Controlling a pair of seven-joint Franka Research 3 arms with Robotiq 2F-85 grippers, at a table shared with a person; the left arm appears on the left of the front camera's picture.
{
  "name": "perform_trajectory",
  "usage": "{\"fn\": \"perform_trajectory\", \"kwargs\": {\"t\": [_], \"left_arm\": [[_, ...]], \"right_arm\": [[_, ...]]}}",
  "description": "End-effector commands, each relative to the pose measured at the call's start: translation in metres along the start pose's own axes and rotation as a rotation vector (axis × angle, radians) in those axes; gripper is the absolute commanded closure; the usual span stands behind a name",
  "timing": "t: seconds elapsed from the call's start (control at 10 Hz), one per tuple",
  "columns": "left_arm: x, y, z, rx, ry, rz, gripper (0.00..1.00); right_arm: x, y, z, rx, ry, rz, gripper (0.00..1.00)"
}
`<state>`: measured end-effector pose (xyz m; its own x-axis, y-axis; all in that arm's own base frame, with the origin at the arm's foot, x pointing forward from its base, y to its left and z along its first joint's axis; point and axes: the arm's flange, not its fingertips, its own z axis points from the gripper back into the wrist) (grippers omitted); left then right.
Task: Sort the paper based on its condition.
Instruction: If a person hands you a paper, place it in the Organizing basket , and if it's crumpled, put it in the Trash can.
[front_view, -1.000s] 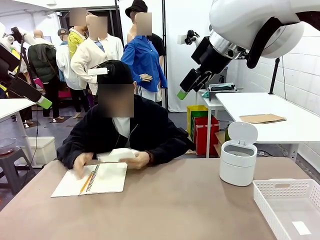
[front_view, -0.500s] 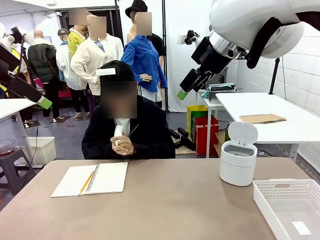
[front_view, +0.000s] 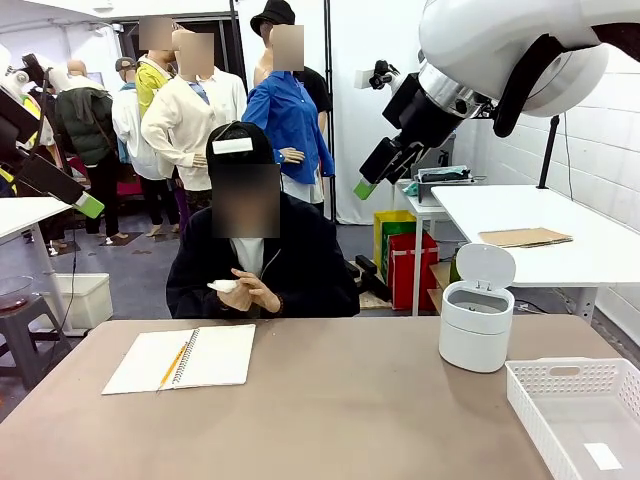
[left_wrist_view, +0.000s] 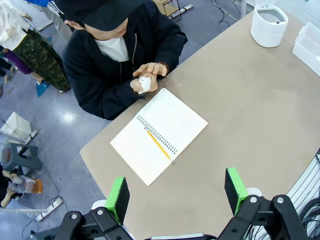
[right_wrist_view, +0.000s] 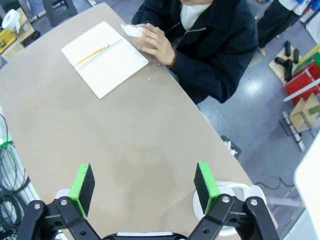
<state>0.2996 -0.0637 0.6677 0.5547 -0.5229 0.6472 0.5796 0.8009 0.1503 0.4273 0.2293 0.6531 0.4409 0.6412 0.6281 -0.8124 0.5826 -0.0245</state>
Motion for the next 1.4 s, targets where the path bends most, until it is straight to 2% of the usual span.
{"fn": "perform_trajectory", "kwargs": {"t": [0.0,1.3], "left_arm": [[0.0001,0.0005,0.0009,-0.005,0.0,0.003,0.0],[0.0001,0.0005,0.0009,-0.005,0.0,0.003,0.0]], "right_arm": [[-0.0014,-0.0012,-0.0015,0.01,-0.011,-0.005,0.0],[-0.0014,-0.0012,-0.0015,0.01,-0.011,-0.005,0.0]]}}
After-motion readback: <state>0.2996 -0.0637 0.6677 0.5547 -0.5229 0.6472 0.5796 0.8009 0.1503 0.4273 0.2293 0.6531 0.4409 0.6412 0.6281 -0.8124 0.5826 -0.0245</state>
